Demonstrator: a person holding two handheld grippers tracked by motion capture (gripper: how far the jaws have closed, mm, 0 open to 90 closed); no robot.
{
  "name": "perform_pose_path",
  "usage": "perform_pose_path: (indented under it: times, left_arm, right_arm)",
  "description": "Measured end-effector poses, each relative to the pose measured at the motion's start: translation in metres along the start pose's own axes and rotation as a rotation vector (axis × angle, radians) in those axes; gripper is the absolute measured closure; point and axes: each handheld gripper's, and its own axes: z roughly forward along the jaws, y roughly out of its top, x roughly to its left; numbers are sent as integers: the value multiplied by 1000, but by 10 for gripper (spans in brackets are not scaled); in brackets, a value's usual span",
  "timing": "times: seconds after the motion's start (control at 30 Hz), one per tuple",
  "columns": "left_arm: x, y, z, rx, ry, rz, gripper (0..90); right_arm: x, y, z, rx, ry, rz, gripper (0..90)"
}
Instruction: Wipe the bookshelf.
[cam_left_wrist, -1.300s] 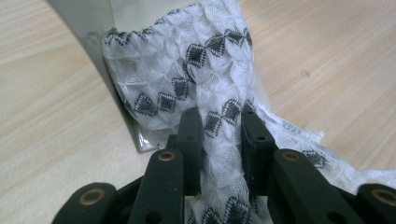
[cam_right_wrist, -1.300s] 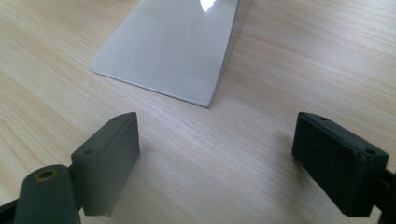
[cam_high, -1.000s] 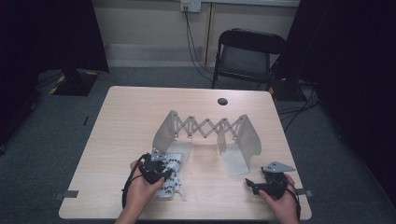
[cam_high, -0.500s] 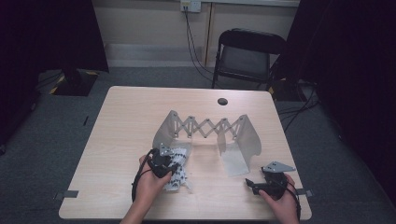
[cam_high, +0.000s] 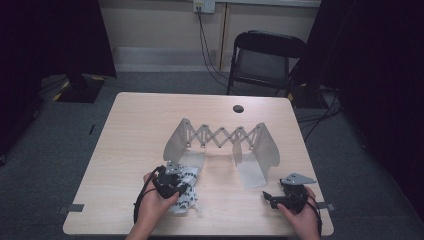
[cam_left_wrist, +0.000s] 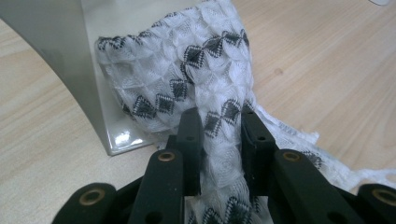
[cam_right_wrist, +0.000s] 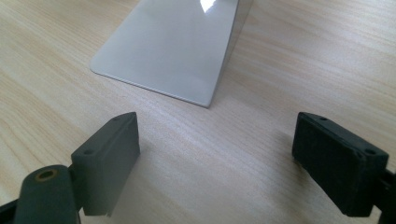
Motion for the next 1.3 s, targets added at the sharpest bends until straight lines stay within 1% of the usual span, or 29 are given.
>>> perform_pose_path:
  times: [0.03,0.07,0.1,0.17,0.2,0.23,0.27,0.3,0.37,0.4,0.43,0.5,0.53,0.57,0.6,0.63,0.73,0.8,0.87,0.9,0.93,1.0,1.03,1.07,1.1,1.13,1.17,1.2,1.3]
  left_arm:
    - [0,1,-2,-10,4,5,690]
    - [0,2,-3,-30,6,-3,646]
    - [0,3,-6,-43,4,-16,636]
    - [1,6,-11,-67,-2,-24,633]
    - [2,7,-14,-77,10,-21,621]
    - [4,9,-18,-83,17,-18,599]
    - [4,10,-21,-88,9,-25,562]
    - [4,11,-25,-106,8,-32,537]
    - [3,14,-31,-123,26,-13,475]
    - [3,15,-34,-118,29,-11,480]
    - [3,16,-36,-125,28,-22,478]
    - [6,16,-39,-121,42,-27,460]
    - [8,15,-40,-120,44,-29,462]
    - [10,14,-41,-125,48,-43,465]
    - [12,13,-42,-128,58,-46,465]
    - [14,12,-43,-129,58,-46,471]
    - [21,10,-46,-128,90,-61,494]
    - [26,8,-47,-124,98,-79,514]
    - [31,8,-46,-123,95,-89,541]
    - [33,9,-47,-125,99,-84,557]
    - [35,10,-46,-135,100,-91,560]
    - [39,12,-48,-140,91,-96,584]
    - [40,14,-48,-149,96,-91,592]
    - [40,15,-49,-154,105,-99,618]
    - [40,17,-51,-159,103,-103,625]
    - [40,19,-52,-168,103,-101,631]
    - [40,21,-54,-165,108,-89,646]
    - [40,23,-56,-167,111,-86,661]
    - [41,29,-60,-171,135,-73,729]
  right_arm:
    - [0,0,0,0,0,0,142]
    - [0,0,0,0,0,0,142]
    - [0,0,0,0,0,0,142]
    - [0,0,0,0,0,0,142]
    - [0,0,0,0,0,0,142]
    - [0,0,0,0,0,0,143]
    - [0,0,0,0,0,0,142]
    - [0,0,0,0,0,0,142]
    - [0,0,0,0,0,0,143]
    - [0,0,0,0,0,0,142]
    - [0,0,0,0,0,0,143]
    - [0,0,0,0,0,0,143]
    - [0,0,0,0,0,0,143]
    - [0,0,0,0,0,0,143]
    - [0,0,0,0,0,0,143]
    - [0,0,0,0,0,0,143]
    - [0,0,0,0,0,0,142]
    - [0,0,0,0,0,0,143]
    - [0,0,0,0,0,0,143]
    - [0,0,0,0,0,0,143]
    - [0,0,0,0,0,0,142]
    - [0,0,0,0,0,0,143]
    - [0,0,0,0,0,0,143]
    - [0,0,0,0,0,0,143]
    - [0,0,0,0,0,0,143]
    - [0,0,0,0,0,0,143]
    - [0,0,0,0,0,0,142]
    - [0,0,0,0,0,0,142]
    - [0,0,0,0,0,0,143]
